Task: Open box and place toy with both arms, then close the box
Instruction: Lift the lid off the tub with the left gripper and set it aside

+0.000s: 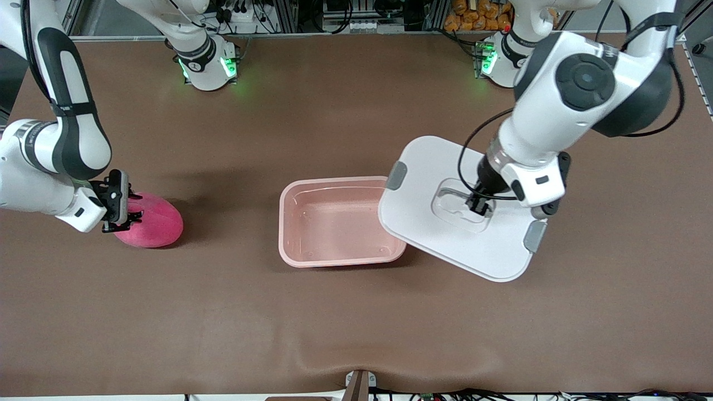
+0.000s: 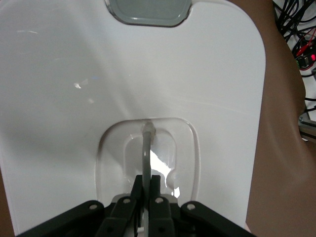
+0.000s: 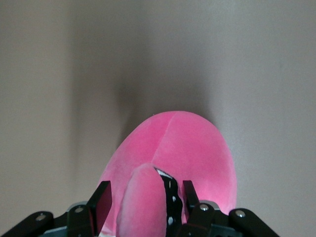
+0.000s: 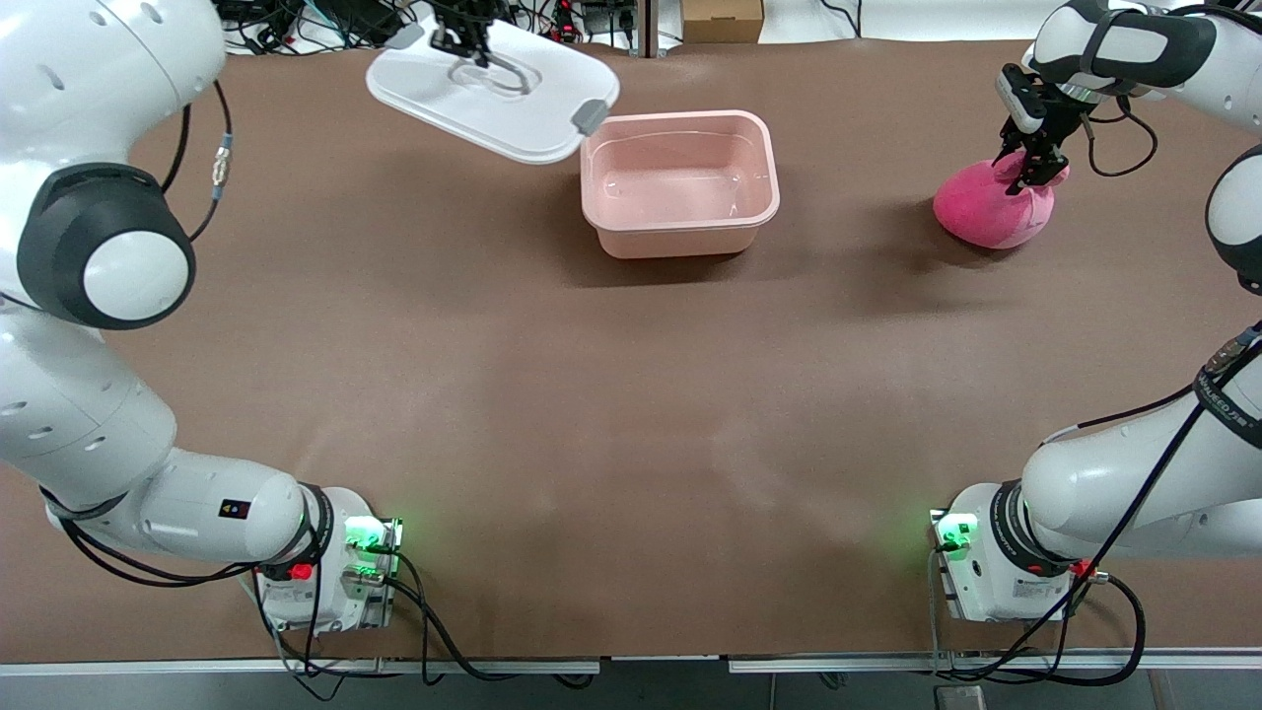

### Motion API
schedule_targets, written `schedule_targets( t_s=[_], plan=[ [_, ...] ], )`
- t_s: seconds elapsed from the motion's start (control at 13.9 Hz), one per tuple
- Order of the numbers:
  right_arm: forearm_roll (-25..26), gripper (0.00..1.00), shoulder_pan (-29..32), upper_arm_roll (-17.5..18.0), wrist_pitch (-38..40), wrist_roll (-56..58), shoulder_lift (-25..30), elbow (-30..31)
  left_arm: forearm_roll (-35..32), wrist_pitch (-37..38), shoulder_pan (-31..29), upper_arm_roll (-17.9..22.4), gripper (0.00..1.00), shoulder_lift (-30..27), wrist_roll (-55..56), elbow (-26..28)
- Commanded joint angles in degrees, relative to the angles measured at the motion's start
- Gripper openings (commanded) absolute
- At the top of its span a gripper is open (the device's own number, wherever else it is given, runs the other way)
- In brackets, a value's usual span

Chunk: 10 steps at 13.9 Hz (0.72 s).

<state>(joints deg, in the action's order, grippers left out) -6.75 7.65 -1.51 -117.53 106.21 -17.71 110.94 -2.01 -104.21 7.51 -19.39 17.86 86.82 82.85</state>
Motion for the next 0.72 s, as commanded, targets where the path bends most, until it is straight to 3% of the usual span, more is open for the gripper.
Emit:
schedule_targets(
  t_s=[0.0, 0.14, 0.22, 0.29, 0.43, 0.5, 0.65],
  plan=[
    [-1.3, 0.66, 0.2, 0.5, -0.2, 1.4, 0.2, 0.2, 1.7, 3.2, -4.1, -0.5, 0.00, -2.5, -9.0, 1.9],
    [-1.3, 0.65, 0.2, 0.5, -0.2, 1.4, 0.2, 0.2, 1.7, 4.7, -5.6, -0.5, 0.00, -2.8, -15.1, 1.8],
    [-1.3, 0.60, 0.2, 0.5, -0.2, 1.4, 0.2, 0.2, 1.7, 5.1, -6.4, -0.5, 0.00, -2.9, -17.1, 1.8],
    [-1.3, 0.48, 0.2, 0.5, -0.2, 1.4, 0.2, 0.2, 1.7, 5.6, -7.1, -0.5, 0.00, -2.9, -19.2, 1.8],
    [-1.4, 0.09, 0.3, 0.5, -0.3, 1.4, 0.2, 0.0, 1.7, 6.5, -9.3, -0.5, 0.00, -3.0, -24.6, 1.8],
    [-1.6, 0.00, 0.3, 0.5, -0.3, 1.4, 0.2, -0.1, 1.7, 7.6, -10.6, -0.5, 0.00, -3.0, -27.6, 1.8],
    [-3.4, 0.00, 0.3, 0.5, -0.2, 1.4, 0.4, -0.5, 1.7, 8.5, -13.3, -0.5, 0.00, -3.1, -33.5, 1.8]
  ],
)
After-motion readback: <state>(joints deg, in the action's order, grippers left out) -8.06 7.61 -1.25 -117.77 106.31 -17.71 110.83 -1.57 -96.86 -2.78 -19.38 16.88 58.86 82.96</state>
